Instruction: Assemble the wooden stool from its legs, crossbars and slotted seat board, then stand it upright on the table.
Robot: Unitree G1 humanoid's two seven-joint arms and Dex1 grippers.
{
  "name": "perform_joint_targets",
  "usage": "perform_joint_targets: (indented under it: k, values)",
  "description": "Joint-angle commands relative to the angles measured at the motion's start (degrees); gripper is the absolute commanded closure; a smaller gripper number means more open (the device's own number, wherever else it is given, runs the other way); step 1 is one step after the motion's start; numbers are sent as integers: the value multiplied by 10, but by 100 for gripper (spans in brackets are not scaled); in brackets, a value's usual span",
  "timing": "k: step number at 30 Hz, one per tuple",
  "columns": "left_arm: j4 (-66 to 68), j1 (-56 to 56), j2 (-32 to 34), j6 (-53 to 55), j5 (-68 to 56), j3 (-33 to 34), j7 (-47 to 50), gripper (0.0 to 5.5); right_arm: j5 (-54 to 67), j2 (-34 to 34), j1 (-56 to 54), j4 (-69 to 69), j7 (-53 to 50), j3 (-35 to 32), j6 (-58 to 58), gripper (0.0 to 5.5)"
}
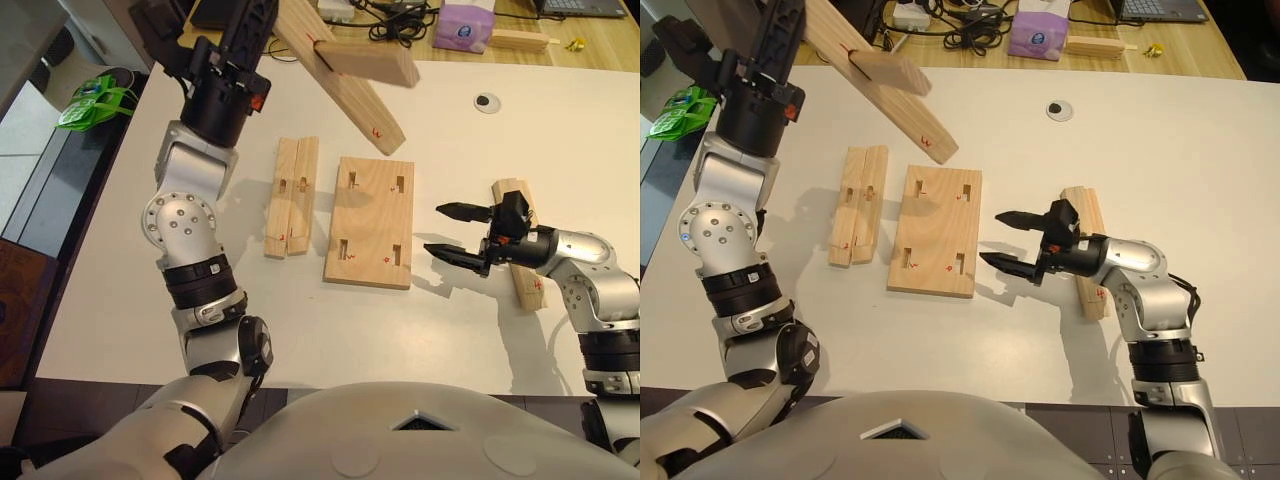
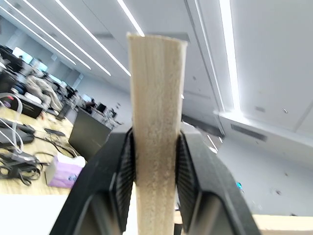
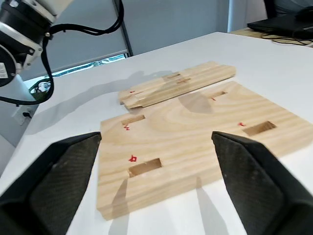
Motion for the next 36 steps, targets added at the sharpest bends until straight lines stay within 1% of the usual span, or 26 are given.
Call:
perform_joint_targets:
  k: [1, 6, 11, 13, 15, 19, 22, 24, 28, 33, 34, 36]
  values:
    - [-37, 11, -24, -29, -1, -1, 42, 447, -57, 8, -50, -3, -14, 56, -9, 207]
    - [-52, 34, -45, -56, 11, -15, 70, 447, -146, 42, -97, 40, -35, 145, -37, 289]
    - [-54, 39, -53, -70, 15, -26, 82, 447, -208, 70, -147, 121, -43, 194, -59, 373]
    - [-52, 40, -53, -75, 21, -31, 87, 447, -259, 73, -165, 170, -64, 222, -74, 419]
    - [-52, 40, -53, -80, 24, -34, 91, 447, -310, 72, -178, 214, -92, 246, -100, 446]
    - [-48, 41, -53, -89, 30, -32, 99, 447, -370, 89, -203, 293, -149, 275, -132, 512]
    - [-46, 41, -52, -97, 34, -34, 104, 447, -387, 107, -219, 341, -182, 284, -148, 549]
    - [-44, 40, -49, -105, 46, -35, 108, 447, -388, 125, -229, 366, -204, 279, -153, 550]
    - [-40, 56, -48, -145, 124, -60, 119, 447, -366, 182, -232, 402, -228, 265, -144, 550]
    - [-35, 78, -54, -181, 189, -83, 129, 447, -360, 223, -237, 435, -243, 252, -148, 550]
    - [-33, 79, -54, -189, 205, -84, 138, 447, -353, 228, -240, 433, -246, 242, -152, 550]
    - [-42, 90, -51, -198, 259, -89, 181, 447, -318, 218, -236, 376, -254, 195, -144, 550]
